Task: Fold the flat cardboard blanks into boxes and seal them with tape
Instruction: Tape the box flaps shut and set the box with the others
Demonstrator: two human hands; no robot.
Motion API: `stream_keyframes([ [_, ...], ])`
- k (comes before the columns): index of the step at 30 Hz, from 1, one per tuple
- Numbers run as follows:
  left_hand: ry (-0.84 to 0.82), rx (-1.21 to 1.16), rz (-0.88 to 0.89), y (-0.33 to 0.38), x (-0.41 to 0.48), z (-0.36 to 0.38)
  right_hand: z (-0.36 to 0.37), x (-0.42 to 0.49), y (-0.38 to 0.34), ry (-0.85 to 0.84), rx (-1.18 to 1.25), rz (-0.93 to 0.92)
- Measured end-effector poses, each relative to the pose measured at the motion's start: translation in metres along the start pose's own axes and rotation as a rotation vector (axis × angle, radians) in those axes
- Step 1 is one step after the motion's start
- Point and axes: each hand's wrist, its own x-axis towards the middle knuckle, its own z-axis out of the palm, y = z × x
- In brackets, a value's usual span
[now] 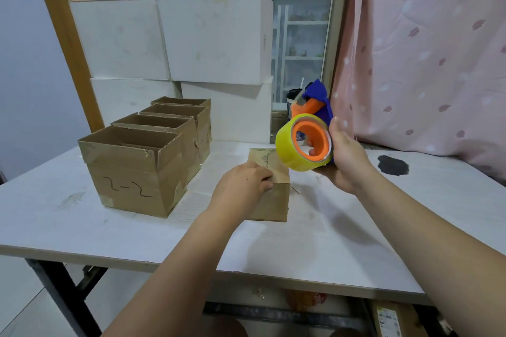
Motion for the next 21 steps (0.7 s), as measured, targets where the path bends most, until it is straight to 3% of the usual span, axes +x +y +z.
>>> stream_keyframes([
  [3,0.053,-0.136,-0.012,-0.002,-0.003,0.008,0.01,0.003,-0.013,0.001,-0.099,-0.185],
  [8,0.288,-0.708,-0.31,0.007,-0.007,0.005,0.014,-0.005,-0.018,-0.139,-0.441,-0.49],
  [11,0.298,-1.002,-0.417,0.014,0.0,-0.004,0.02,-0.014,-0.008,-0.195,-0.639,-0.575],
  [15,0.35,-1.144,-0.49,0.026,0.013,-0.014,0.028,-0.017,-0.003,-0.172,-0.82,-0.676],
  [21,0.468,-1.454,-0.73,0.03,0.025,-0.019,0.039,-0.021,-0.002,-0.184,-0.902,-0.73],
])
